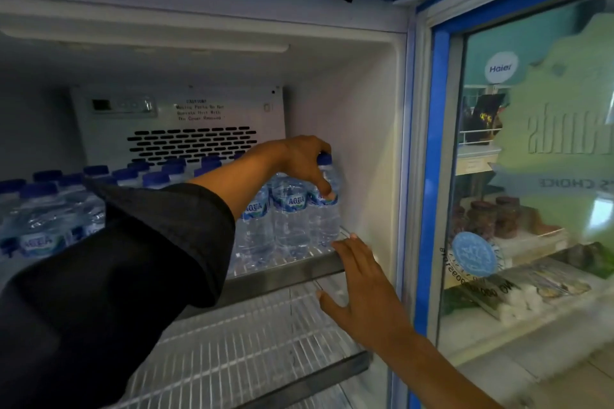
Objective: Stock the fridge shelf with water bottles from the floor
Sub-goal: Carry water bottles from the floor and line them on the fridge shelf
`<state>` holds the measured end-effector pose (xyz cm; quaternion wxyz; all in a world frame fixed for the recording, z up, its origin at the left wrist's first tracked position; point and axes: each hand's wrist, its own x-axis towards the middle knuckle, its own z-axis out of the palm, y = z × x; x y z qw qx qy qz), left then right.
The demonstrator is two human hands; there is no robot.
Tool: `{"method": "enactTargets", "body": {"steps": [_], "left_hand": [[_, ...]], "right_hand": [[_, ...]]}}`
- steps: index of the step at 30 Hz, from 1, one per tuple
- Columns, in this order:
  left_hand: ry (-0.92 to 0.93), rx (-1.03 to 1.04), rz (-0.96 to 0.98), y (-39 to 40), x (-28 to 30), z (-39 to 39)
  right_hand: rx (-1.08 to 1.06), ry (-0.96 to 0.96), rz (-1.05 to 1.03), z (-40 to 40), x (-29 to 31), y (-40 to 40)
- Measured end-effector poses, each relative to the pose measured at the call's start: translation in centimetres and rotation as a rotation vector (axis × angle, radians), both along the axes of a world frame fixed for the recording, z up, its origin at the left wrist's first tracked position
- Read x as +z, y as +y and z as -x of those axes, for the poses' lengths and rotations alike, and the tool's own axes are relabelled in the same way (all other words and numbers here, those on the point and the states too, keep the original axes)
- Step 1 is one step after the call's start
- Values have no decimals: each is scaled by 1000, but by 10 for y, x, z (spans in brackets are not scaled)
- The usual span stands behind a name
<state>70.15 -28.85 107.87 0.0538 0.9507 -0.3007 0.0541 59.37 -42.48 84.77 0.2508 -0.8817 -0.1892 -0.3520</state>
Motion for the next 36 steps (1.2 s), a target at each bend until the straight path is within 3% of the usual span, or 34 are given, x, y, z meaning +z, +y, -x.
{"method": "enactTargets", "body": {"steps": [10,14,19,25,36], "left_hand": [[-63,110,-107,-8,-1,3],[-49,101,-119,3,7,13],[-44,148,-166,38,17,24],[-22,117,-100,59,3,25],[41,121,-64,73,2,32]], "right_hand": [[2,14,-21,10,15,1],[63,19,-264,-1,51,2],[161,189,-458,-43,86,3],[229,364,-434,-76,82,6],[227,343,-417,-76,77,7]]}}
